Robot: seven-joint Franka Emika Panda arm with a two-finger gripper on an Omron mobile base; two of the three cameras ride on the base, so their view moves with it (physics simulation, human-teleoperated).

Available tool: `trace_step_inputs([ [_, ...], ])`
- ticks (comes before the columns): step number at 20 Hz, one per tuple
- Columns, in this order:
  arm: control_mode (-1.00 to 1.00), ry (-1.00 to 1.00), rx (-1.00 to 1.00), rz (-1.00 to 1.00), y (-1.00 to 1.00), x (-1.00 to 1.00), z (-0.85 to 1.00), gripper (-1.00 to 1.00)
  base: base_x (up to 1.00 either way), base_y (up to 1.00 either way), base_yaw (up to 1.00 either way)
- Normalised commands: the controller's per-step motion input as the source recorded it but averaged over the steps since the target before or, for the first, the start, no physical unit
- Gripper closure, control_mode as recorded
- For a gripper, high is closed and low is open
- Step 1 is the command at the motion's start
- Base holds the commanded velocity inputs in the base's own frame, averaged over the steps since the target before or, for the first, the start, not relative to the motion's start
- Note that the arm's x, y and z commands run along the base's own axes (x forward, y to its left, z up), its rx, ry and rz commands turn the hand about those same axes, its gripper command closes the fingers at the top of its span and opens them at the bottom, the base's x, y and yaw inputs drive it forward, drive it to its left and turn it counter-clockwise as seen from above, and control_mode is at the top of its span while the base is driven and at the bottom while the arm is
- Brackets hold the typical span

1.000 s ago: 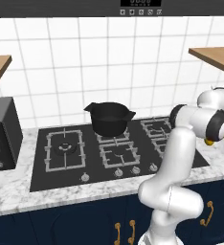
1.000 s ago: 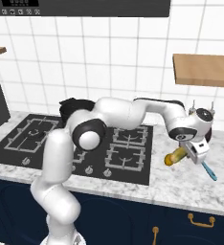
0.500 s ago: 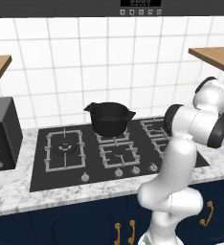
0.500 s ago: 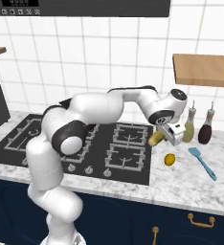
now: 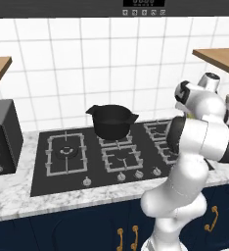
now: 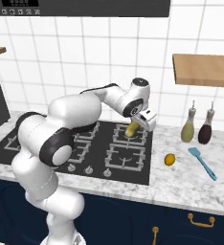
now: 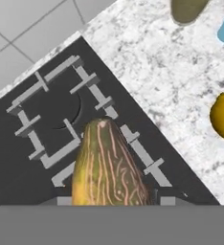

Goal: Put the lemon and cucumber in the pot. Retrieve the spatula and lightly stir the vegetables in the pot.

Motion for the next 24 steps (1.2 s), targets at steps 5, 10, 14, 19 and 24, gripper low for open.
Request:
trace_step_inputs([
  [5,-1.0,-0.03,-0.11,0.15,1.0,0.56,0.28,1.0,0.0,0.0,0.0],
  [10,-1.0,-0.06,-0.08,0.14,1.0,0.35,0.47,1.0,0.0,0.0,0.0],
  [14,-1.0,-0.04,-0.06,0.16,1.0,0.21,0.31,1.0,0.0,0.0,0.0],
  [19,-1.0,0.0,-0.02,0.16,0.98,0.34,0.02,1.0,0.0,0.0,0.0],
  [24,-1.0,0.0,0.0,0.13,0.76,0.51,0.0,1.0,0.0,0.0,0.0],
])
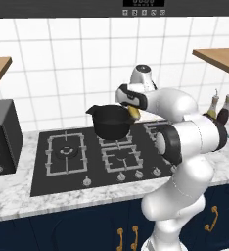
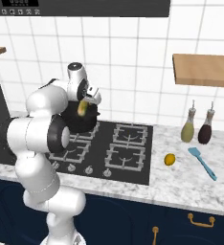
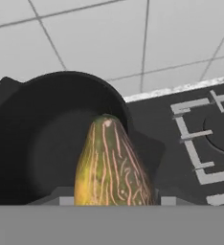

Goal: Put the lemon and cucumber in the pot. Retrieve the spatula and lightly stir the vegetables in the pot.

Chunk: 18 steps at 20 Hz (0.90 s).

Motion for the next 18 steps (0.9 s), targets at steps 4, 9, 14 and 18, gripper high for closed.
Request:
trace_step_inputs([
  [4,-1.0,0.0,0.0,0.07,0.51,0.72,-0.08,1.0,0.0,0.0,0.0],
  [9,-1.0,0.0,0.0,0.05,0.29,0.62,-0.31,1.0,0.0,0.0,0.0],
  [14,-1.0,0.0,0.0,0.01,0.27,0.68,-0.49,1.0,0.0,0.0,0.0],
  [18,-1.0,0.0,-0.01,0.0,0.35,0.66,-0.44,1.0,0.0,0.0,0.0],
])
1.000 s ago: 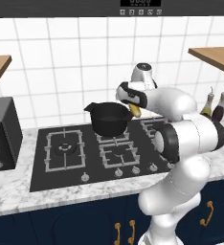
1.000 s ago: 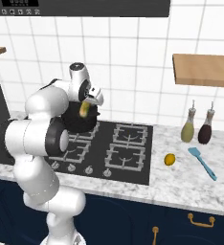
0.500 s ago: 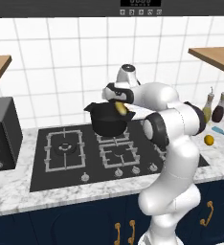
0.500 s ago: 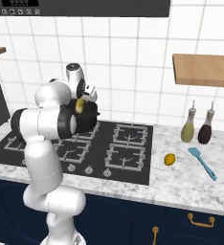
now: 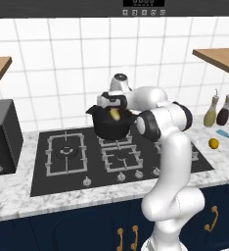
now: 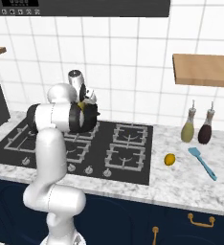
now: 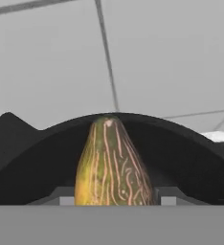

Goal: Put the lemon and cucumber in the pot. Retrieve the spatula and lightly stir the vegetables in the pot.

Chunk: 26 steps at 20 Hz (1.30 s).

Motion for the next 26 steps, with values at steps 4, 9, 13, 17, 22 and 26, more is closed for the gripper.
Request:
trace_step_inputs([
  [4,-1.0,0.0,-0.03,0.0,0.22,0.65,-0.36,1.0,0.0,0.0,0.0],
  [9,-1.0,0.0,-0.03,0.0,0.14,0.58,-0.31,1.0,0.0,0.0,0.0],
  [13,-1.0,-0.01,-0.03,0.0,0.02,0.08,-0.11,1.0,0.0,0.0,0.0],
  [17,-1.0,-0.05,-0.05,0.0,0.0,-0.25,-0.01,1.0,0.0,0.0,0.0],
  [22,-1.0,-0.03,-0.04,0.0,0.0,-0.23,0.0,-1.0,0.0,0.0,0.0],
  [26,-1.0,-0.02,-0.03,0.0,0.0,-0.24,0.0,-1.0,0.0,0.0,0.0],
])
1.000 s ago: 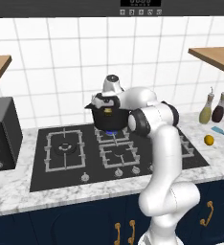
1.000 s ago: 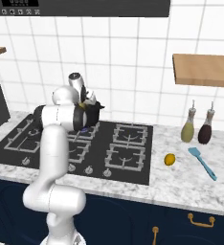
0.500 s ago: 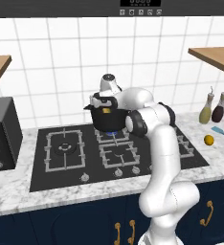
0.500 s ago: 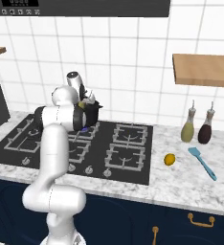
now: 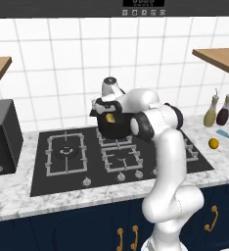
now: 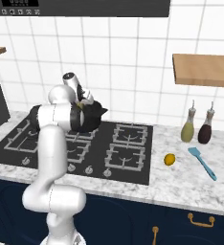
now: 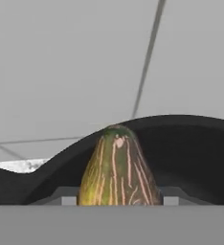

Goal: Put the lemon and cucumber in the pot. Retrieve the spatula and lightly stir the vegetables in the pot.

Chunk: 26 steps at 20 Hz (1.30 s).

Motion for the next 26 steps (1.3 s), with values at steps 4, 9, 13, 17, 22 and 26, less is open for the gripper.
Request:
trace_step_inputs([
  [4,-1.0,-0.11,0.0,0.0,-0.14,-0.45,0.38,-1.0,0.0,0.0,0.0],
  [9,-1.0,-0.15,0.0,0.0,-0.43,-0.81,0.79,-1.0,0.0,0.0,0.0],
  [13,-1.0,-0.04,0.0,-0.01,-0.57,-0.98,0.65,-1.0,0.0,0.0,0.0],
  [17,-1.0,0.0,0.0,-0.03,-0.8,-1.0,0.39,-1.0,0.0,0.0,0.0],
  [22,-1.0,0.0,0.0,-0.07,-0.97,-0.75,0.59,-1.0,0.0,0.0,0.0],
  [26,-1.0,0.0,0.0,-0.11,-1.0,-0.18,0.64,-1.0,0.0,0.0,0.0],
])
